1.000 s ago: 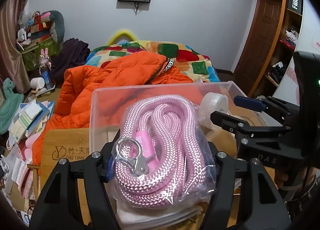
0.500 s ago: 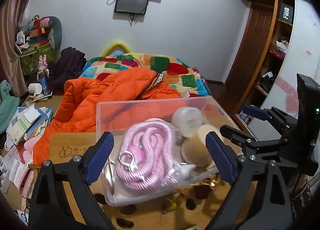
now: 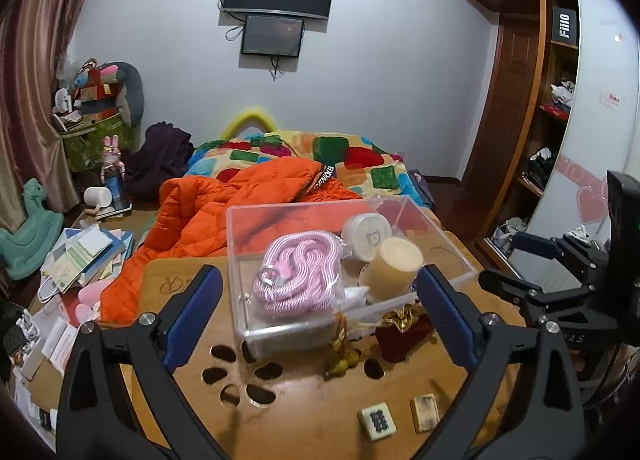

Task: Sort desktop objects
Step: 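Open both grippers to release the rope and container into the box, then grasp the dotted mahjong tile with the left gripper while the right gripper grasps the plain tile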

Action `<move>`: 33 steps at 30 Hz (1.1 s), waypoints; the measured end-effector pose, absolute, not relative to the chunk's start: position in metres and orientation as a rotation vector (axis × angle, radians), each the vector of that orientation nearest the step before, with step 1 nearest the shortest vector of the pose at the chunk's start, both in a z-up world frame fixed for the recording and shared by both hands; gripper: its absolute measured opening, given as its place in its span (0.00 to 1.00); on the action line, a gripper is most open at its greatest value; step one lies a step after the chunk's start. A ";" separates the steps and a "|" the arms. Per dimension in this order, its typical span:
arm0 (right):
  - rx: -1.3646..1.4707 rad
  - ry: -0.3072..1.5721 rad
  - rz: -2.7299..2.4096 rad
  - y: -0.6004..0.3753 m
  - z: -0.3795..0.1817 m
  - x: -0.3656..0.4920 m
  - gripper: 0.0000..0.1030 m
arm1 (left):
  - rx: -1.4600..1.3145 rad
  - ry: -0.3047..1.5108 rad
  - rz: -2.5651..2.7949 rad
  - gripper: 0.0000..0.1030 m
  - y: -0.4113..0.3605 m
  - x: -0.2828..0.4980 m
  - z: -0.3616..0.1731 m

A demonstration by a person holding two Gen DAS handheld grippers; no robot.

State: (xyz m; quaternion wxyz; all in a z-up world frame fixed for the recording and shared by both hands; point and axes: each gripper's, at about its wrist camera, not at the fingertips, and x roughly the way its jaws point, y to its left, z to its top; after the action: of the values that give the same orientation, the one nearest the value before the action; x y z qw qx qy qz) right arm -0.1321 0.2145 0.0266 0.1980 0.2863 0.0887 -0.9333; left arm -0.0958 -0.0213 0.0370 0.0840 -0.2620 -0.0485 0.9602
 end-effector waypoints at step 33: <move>0.936 0.310 -2.455 0.169 -0.096 -0.055 0.49 | -0.918 -0.157 2.871 0.94 -0.006 -0.032 -0.053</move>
State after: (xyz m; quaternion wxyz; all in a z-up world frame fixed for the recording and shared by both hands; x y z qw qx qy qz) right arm -0.0551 0.1689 -0.0962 0.2455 0.3430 0.1134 -0.8996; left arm -0.0317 -0.0063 -0.0531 0.0615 -0.3035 -0.0520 0.9494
